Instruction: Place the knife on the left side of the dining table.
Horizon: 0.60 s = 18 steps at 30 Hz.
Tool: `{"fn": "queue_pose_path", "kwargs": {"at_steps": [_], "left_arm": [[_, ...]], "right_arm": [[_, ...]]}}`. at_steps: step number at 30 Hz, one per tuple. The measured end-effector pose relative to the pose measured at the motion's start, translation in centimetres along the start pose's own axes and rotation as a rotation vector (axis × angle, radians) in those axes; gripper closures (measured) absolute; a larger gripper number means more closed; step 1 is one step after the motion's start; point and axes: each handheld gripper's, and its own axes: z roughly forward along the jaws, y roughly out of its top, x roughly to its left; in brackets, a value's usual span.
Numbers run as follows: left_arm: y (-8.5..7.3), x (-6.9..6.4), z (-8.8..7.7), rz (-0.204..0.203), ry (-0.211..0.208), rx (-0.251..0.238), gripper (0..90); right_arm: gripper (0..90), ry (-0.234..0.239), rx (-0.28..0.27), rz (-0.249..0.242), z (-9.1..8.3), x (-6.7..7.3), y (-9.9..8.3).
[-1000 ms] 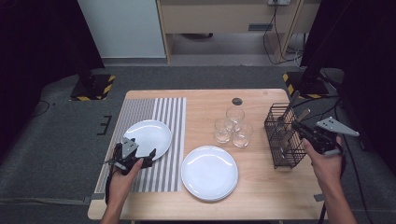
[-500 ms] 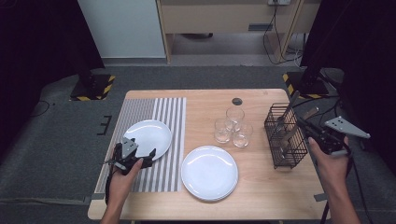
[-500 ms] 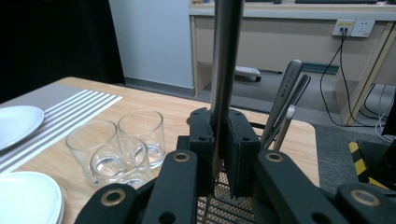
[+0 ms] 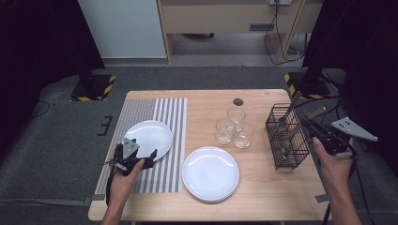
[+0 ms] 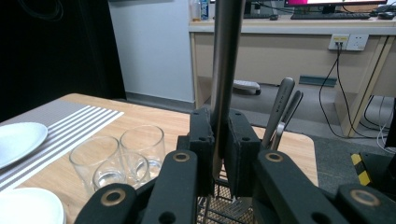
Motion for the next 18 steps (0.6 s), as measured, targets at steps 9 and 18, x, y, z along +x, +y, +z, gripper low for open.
{"fn": "queue_pose_path", "kwargs": {"at_steps": [9,18], "left_arm": [[0.0,0.01,-0.02,0.0,-0.001,0.001,6.2],[0.0,0.09,-0.07,-0.002,0.001,-0.001,6.2]], "right_arm": [[82.7,-0.003,-0.019,0.001,-0.18,0.15,0.18],[82.7,0.002,-0.042,0.007,-0.89,0.19,0.71]]}}
